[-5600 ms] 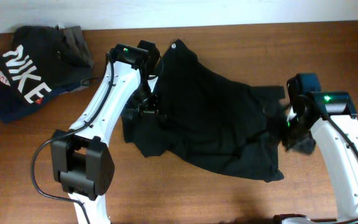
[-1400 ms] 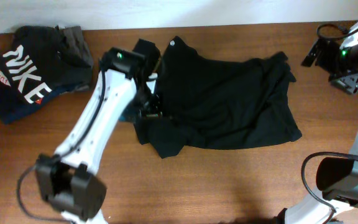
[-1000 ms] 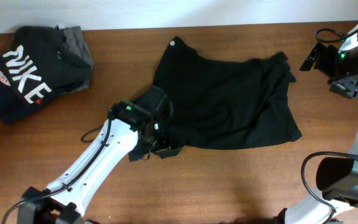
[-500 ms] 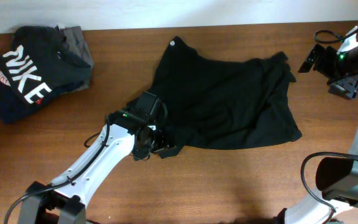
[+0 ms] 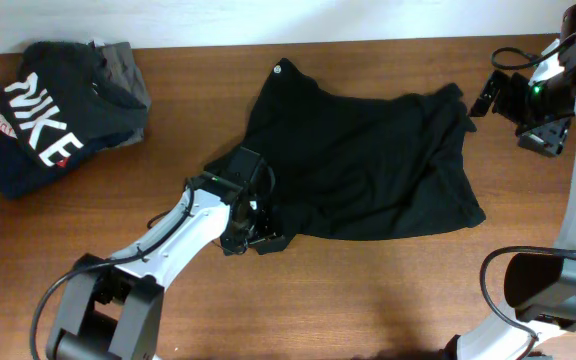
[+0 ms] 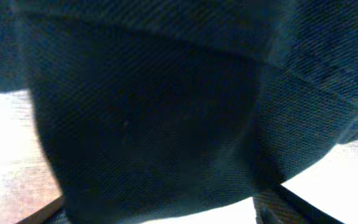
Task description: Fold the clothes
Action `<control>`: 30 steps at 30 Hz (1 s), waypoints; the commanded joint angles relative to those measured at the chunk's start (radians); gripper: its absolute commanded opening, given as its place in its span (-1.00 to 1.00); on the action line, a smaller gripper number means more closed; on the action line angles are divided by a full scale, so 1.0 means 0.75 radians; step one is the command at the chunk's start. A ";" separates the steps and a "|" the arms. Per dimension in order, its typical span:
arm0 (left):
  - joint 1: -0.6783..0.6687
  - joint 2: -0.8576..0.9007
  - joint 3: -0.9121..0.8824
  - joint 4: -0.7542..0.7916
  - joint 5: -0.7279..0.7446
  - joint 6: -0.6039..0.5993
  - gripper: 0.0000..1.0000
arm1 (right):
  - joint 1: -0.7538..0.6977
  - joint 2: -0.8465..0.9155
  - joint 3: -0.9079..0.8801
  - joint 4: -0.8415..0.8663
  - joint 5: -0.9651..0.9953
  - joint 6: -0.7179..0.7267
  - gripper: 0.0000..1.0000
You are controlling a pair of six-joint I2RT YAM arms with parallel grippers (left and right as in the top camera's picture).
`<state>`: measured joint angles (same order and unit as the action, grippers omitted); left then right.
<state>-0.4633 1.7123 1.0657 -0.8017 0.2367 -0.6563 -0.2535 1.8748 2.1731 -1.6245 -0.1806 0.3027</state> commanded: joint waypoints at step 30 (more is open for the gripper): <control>0.002 -0.623 0.048 -0.381 0.017 0.135 -0.97 | 0.008 -0.006 -0.232 -0.080 0.046 -0.012 0.98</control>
<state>-0.4633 1.2442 1.0962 -1.0618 0.2584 -0.5747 -0.2535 1.8748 2.0125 -1.6714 -0.1577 0.3023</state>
